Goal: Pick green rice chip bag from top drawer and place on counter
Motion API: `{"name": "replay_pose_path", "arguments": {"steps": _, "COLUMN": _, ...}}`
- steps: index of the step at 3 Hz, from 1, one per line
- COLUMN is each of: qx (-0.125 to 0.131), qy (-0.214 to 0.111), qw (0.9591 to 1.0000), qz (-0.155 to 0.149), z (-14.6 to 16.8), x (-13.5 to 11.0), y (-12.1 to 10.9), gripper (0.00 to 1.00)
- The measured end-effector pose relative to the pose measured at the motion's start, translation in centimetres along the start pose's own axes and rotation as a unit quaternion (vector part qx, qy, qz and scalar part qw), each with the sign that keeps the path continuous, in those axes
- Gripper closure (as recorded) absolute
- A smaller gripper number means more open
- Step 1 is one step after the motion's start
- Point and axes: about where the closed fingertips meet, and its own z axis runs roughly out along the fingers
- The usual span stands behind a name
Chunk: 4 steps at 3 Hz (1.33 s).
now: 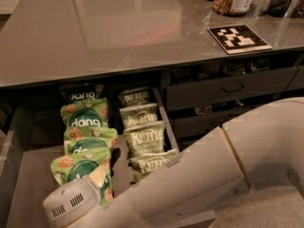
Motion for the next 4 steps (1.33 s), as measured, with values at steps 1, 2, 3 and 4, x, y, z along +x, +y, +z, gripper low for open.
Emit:
{"name": "replay_pose_path", "arguments": {"steps": 1, "qx": 0.0, "qy": 0.0, "qw": 1.0, "qz": 0.0, "z": 0.0, "x": 0.0, "y": 0.0, "gripper": 0.88}}
{"name": "replay_pose_path", "arguments": {"steps": 2, "qx": -0.011, "qy": -0.02, "qw": 0.9997, "qz": -0.013, "z": -1.0, "x": 0.1, "y": -0.6, "gripper": 1.0}}
{"name": "replay_pose_path", "arguments": {"steps": 3, "qx": -0.006, "qy": -0.068, "qw": 0.9964, "qz": -0.051, "z": -3.8, "x": 0.0, "y": -2.8, "gripper": 1.0}}
{"name": "replay_pose_path", "arguments": {"steps": 4, "qx": 0.005, "qy": -0.097, "qw": 0.9932, "qz": -0.065, "z": -6.2, "x": 0.4, "y": -6.4, "gripper": 1.0}}
